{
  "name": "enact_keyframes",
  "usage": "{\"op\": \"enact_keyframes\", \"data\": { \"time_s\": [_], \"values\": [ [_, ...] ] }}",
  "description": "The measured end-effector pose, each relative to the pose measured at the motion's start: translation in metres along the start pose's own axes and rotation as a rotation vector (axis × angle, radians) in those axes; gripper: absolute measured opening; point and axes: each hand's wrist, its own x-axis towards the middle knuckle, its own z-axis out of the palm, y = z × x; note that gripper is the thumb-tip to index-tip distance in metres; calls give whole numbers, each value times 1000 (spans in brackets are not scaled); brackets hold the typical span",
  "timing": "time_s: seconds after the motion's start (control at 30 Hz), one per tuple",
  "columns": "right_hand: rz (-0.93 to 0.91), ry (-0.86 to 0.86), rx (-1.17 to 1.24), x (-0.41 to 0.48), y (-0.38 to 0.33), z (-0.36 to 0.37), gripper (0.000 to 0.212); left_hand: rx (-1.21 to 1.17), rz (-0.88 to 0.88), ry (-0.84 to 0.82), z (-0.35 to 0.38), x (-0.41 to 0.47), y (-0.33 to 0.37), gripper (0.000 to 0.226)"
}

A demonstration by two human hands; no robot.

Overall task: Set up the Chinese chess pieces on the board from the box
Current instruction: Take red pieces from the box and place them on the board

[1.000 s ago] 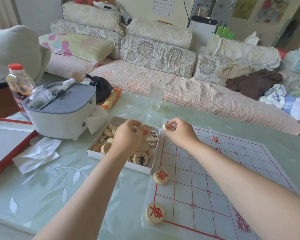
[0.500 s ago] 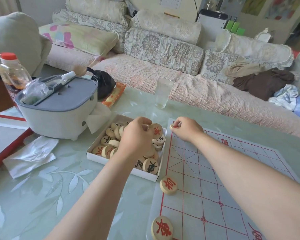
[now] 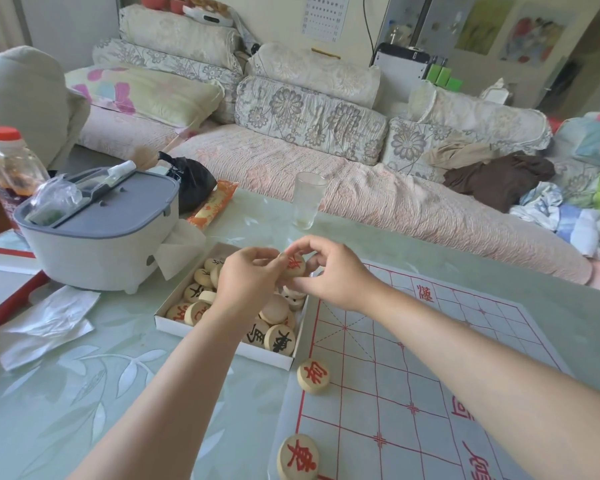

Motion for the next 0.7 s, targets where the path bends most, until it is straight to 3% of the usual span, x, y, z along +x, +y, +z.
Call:
{"op": "enact_keyframes", "data": {
  "time_s": [0.13,0.27,0.37,0.5,0.7],
  "values": [
    [19,55,-65,4,9,-7,34,58,32,-27,0,-1,3,26],
    [119,194,-247,18,36,-28,32,581,224,-104,-9,3,-2,20],
    [319,321,-320,30,73,-50,33,869,365,-197,-11,4,-9,28],
    [445,297,-429,44,107,-59,35,985,299,-358,-9,2,-17,37],
    [441,259,-499,73,118,-43,27,986,292,-392,-9,5,-18,37]
  ]
}}
